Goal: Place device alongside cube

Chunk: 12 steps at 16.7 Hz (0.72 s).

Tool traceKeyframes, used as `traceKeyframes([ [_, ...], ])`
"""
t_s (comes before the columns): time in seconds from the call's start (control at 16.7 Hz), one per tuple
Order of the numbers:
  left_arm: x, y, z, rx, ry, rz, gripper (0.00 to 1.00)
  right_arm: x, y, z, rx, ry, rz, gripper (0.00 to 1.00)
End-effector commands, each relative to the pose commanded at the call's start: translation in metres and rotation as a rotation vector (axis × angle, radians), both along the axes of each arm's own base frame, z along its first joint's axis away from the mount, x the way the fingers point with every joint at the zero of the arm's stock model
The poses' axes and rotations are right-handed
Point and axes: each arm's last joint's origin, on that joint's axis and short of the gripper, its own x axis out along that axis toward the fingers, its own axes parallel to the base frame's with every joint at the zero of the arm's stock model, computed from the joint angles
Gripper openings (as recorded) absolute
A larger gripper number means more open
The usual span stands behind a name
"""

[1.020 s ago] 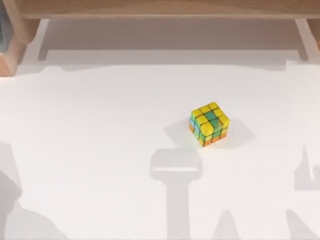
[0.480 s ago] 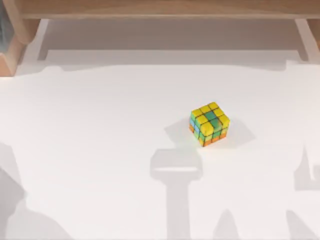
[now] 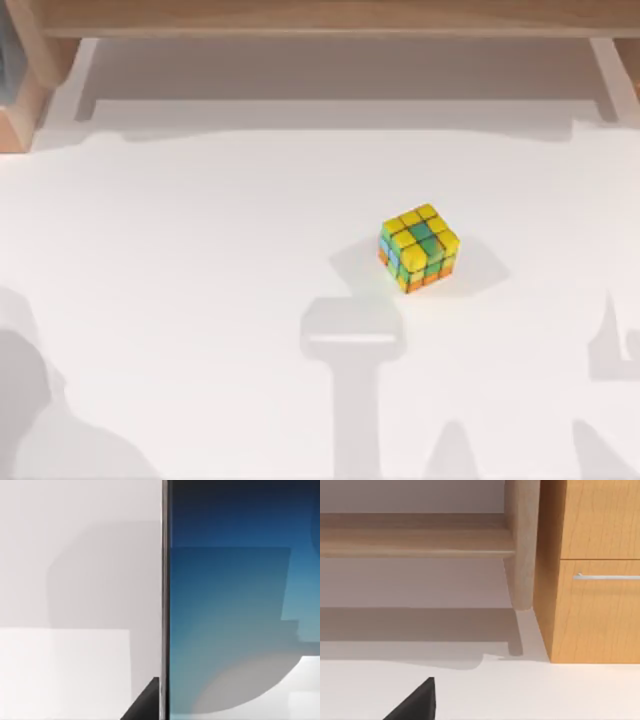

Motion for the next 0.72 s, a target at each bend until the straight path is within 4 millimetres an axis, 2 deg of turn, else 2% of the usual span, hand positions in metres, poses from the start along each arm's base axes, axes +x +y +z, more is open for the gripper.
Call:
traceKeyframes([
  [0.18,0.023,-0.007,0.026,0.04,-0.096,0.023,0.0,0.0,0.0,0.0,0.0,0.0,0.0,1.0],
  [0.36,0.055,-0.026,0.056,0.054,-0.2,0.058,0.0,0.0,0.0,0.0,0.0,0.0,0.0,1.0],
  [0.54,0.087,-0.057,0.083,0.032,-0.291,0.103,0.0,0.0,0.0,0.0,0.0,0.0,0.0,1.0],
  [0.72,0.115,-0.099,0.106,-0.022,-0.354,0.159,0.0,0.0,0.0,0.0,0.0,0.0,0.0,1.0],
])
